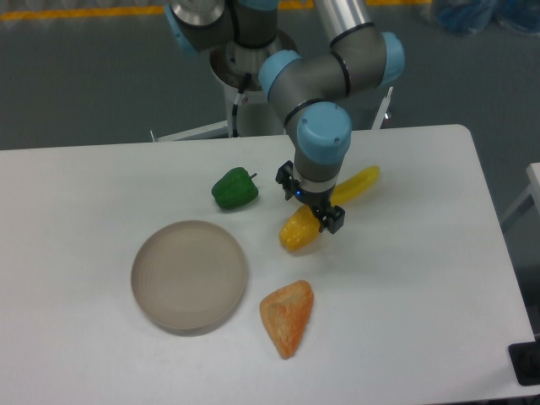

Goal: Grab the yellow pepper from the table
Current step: 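Close the gripper around the yellow pepper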

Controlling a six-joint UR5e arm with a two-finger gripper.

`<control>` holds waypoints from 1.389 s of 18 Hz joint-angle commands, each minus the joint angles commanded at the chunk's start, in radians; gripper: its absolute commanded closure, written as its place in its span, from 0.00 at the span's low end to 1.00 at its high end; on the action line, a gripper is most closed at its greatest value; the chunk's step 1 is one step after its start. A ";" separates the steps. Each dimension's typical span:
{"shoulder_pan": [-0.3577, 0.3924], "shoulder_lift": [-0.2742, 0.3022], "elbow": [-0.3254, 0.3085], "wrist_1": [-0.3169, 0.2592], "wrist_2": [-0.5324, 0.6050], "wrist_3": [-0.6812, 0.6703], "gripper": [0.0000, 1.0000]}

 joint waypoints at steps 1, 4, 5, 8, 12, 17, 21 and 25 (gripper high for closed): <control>-0.005 -0.005 0.000 0.020 0.000 0.000 0.00; -0.006 -0.018 -0.008 0.026 0.005 0.000 0.00; -0.006 -0.020 -0.011 0.029 0.005 -0.002 0.00; -0.015 -0.028 -0.034 0.032 0.005 -0.057 0.00; -0.023 -0.049 -0.026 0.045 0.005 -0.067 0.00; -0.022 -0.043 -0.009 0.049 0.006 -0.066 0.68; -0.018 -0.029 0.029 0.043 0.067 -0.058 0.76; 0.024 -0.023 0.124 0.029 0.092 -0.051 0.75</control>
